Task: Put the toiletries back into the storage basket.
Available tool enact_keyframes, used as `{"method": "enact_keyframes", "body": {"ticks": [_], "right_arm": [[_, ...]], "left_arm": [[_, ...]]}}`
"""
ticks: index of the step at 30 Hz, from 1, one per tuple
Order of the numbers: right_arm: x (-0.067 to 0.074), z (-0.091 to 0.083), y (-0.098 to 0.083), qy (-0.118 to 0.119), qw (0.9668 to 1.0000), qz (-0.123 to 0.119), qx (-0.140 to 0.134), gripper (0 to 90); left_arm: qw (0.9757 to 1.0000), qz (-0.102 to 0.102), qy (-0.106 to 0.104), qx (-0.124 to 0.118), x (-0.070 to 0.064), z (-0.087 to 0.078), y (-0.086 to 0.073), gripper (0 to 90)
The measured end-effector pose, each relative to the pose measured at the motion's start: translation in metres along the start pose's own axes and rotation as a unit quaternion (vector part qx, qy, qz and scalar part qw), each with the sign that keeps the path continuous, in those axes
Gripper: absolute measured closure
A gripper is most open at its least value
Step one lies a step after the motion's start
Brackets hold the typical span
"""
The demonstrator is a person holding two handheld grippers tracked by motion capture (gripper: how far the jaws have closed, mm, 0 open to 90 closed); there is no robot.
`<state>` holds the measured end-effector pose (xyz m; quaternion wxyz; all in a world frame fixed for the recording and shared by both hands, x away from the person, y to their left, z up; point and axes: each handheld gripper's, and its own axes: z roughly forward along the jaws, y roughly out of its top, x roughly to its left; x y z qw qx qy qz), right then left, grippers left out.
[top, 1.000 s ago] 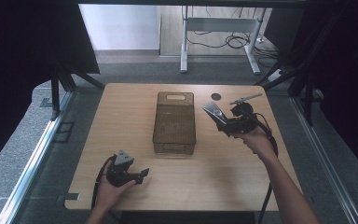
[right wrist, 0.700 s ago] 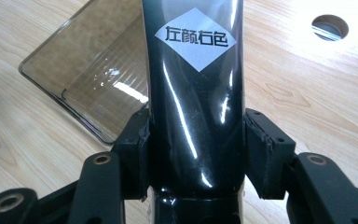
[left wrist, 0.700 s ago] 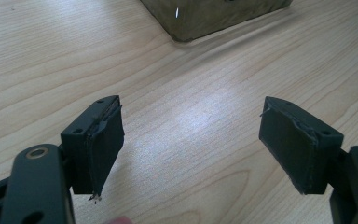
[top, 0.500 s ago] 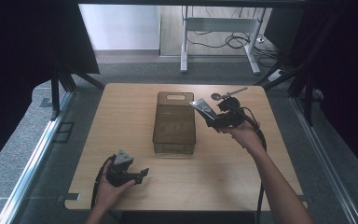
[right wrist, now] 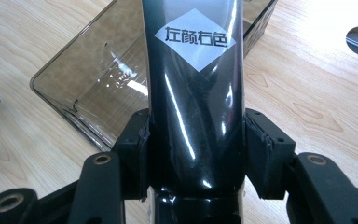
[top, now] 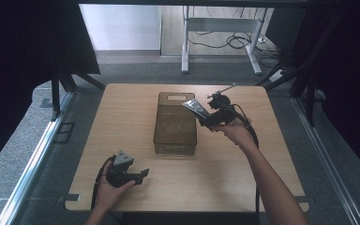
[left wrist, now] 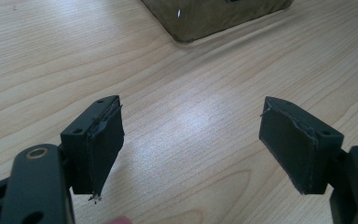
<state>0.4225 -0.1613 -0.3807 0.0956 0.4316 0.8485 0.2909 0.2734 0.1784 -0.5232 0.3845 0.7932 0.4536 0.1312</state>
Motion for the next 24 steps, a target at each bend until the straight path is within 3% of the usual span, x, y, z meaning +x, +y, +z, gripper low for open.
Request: {"method": "enact_keyframes", "body": {"ticks": [12,24], "right_arm": [[0.010,0.014,0.015,-0.001,0.9996,-0.012,0.026,48.4],[0.033,0.043,0.039,-0.005,0.9978,-0.025,0.061,48.5]], "left_arm": [[1.0000,0.002,-0.003,-0.004,0.001,-0.001,0.000,22.3],[0.9999,0.004,-0.006,-0.008,0.003,-0.003,0.001,22.3]]}}
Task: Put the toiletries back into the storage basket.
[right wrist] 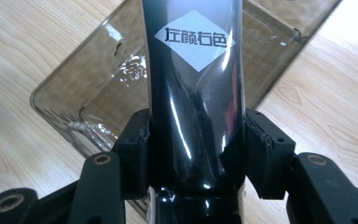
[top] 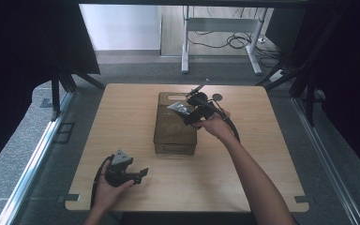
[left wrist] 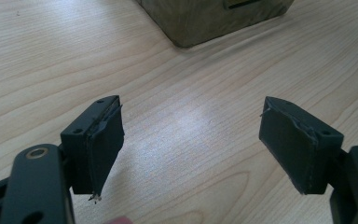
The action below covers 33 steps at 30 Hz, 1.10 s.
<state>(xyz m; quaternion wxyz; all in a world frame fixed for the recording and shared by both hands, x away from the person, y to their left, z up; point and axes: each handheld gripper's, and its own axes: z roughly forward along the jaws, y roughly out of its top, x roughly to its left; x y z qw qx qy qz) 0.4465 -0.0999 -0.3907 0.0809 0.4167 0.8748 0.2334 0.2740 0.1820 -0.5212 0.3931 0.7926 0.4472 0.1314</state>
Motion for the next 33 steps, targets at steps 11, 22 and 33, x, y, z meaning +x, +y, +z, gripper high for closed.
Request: {"method": "enact_keyframes", "body": {"ticks": [11,22,33], "right_arm": [[0.013,0.018,0.012,-0.003,0.9999,-0.010,0.010,48.6],[0.010,0.030,0.013,-0.003,0.9998,-0.001,0.019,48.6],[0.013,0.051,0.012,-0.004,0.9995,0.001,0.032,48.6]], "left_arm": [[1.0000,0.003,-0.001,0.000,0.000,0.001,0.000,22.3],[1.0000,0.000,0.001,0.002,-0.001,0.001,0.000,22.3],[1.0000,0.005,0.000,0.005,0.000,0.001,0.000,22.3]]}}
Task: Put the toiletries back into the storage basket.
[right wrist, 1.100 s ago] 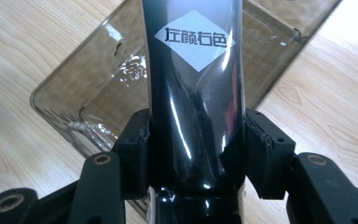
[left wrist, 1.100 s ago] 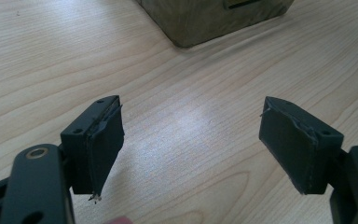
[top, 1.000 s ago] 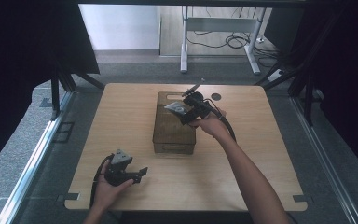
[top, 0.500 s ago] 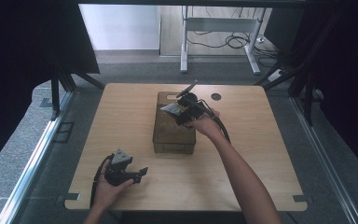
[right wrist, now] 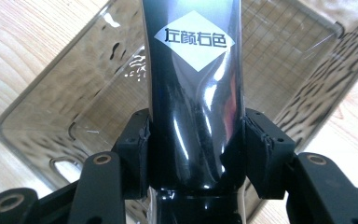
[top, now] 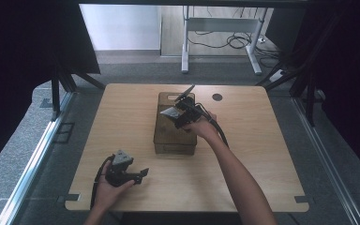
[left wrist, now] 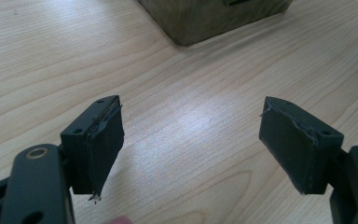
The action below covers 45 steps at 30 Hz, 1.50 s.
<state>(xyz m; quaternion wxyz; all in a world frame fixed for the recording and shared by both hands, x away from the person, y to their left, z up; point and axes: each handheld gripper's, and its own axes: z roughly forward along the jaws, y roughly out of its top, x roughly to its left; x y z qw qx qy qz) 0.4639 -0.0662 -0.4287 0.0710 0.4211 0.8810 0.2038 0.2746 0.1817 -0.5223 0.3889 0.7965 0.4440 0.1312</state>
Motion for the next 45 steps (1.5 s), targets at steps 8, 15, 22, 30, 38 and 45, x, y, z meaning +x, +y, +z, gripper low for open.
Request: {"method": "enact_keyframes", "body": {"ticks": [8,15,22,30,38,45], "right_arm": [[-0.003,0.019,-0.001,0.001,0.9999,0.013,0.011,48.6],[0.001,0.029,-0.002,0.001,0.9997,0.010,0.020,48.5],[0.003,0.036,-0.002,-0.009,0.9995,0.006,0.031,48.3],[0.006,0.045,-0.003,-0.017,0.9989,-0.002,0.044,47.8],[0.009,0.051,-0.005,-0.018,0.9979,-0.015,0.060,47.3],[0.010,0.054,-0.007,-0.019,0.9965,-0.027,0.076,46.5]], "left_arm": [[1.0000,-0.005,0.002,-0.001,0.001,0.000,-0.001,22.3],[1.0000,0.000,0.002,0.001,0.001,0.000,0.000,22.3],[1.0000,-0.002,0.001,-0.001,0.001,0.000,-0.001,22.3],[1.0000,-0.005,0.001,-0.002,0.001,0.000,-0.001,22.3],[1.0000,-0.002,0.001,-0.001,0.001,0.000,-0.001,22.3],[1.0000,-0.002,0.001,0.000,0.001,0.001,-0.001,22.3]]}}
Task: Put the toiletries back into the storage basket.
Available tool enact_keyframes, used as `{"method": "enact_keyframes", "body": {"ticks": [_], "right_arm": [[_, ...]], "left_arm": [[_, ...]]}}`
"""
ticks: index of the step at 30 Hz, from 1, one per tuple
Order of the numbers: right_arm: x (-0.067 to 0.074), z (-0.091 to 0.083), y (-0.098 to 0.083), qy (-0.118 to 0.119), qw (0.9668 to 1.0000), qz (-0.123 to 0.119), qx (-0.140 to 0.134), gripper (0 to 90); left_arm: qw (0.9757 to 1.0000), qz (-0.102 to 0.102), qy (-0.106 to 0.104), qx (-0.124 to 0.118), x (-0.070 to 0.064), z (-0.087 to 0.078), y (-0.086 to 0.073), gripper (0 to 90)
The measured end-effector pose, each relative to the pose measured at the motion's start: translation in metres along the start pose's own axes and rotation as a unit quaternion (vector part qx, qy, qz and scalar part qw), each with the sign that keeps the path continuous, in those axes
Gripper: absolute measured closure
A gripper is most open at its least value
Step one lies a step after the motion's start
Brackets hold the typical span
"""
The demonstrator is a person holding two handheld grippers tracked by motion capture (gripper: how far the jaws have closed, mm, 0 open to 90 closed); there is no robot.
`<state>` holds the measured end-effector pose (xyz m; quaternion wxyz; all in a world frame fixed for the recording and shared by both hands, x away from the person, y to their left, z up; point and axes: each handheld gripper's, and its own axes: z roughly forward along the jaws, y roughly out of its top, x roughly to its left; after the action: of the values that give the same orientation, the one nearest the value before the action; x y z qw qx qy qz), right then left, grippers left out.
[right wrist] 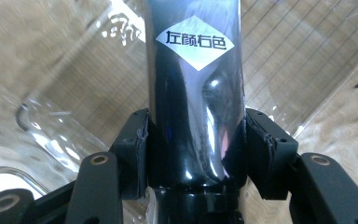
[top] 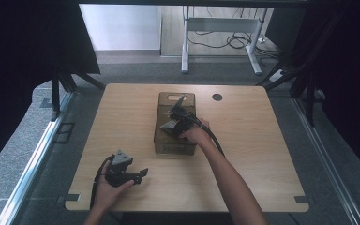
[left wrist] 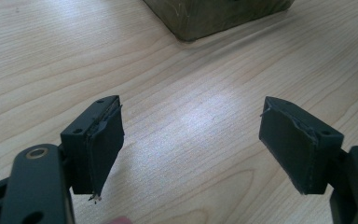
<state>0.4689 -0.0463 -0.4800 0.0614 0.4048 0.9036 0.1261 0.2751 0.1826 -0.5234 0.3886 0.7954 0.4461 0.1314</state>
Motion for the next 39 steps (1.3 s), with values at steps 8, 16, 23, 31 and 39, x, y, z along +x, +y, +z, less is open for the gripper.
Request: {"method": "enact_keyframes", "body": {"ticks": [8,16,23,31,39], "right_arm": [[0.003,-0.008,0.001,-0.004,0.9998,-0.001,-0.022,41.9],[-0.001,-0.029,-0.002,0.012,0.9976,0.007,-0.068,41.7],[-0.006,-0.051,-0.014,0.025,0.9930,0.005,-0.116,42.2],[-0.016,-0.083,-0.044,0.032,0.9848,-0.004,-0.171,43.2],[-0.031,-0.102,-0.081,0.039,0.9790,-0.004,-0.200,43.8]], "left_arm": [[1.0000,-0.001,0.000,0.000,0.000,0.000,0.000,22.3],[1.0000,-0.001,0.000,0.002,0.000,0.000,0.001,22.3],[1.0000,-0.002,-0.001,0.003,0.000,0.002,0.001,22.3],[1.0000,0.000,0.003,0.002,0.001,0.001,0.001,22.3],[1.0000,-0.001,0.009,0.005,-0.001,-0.001,-0.001,22.3]]}}
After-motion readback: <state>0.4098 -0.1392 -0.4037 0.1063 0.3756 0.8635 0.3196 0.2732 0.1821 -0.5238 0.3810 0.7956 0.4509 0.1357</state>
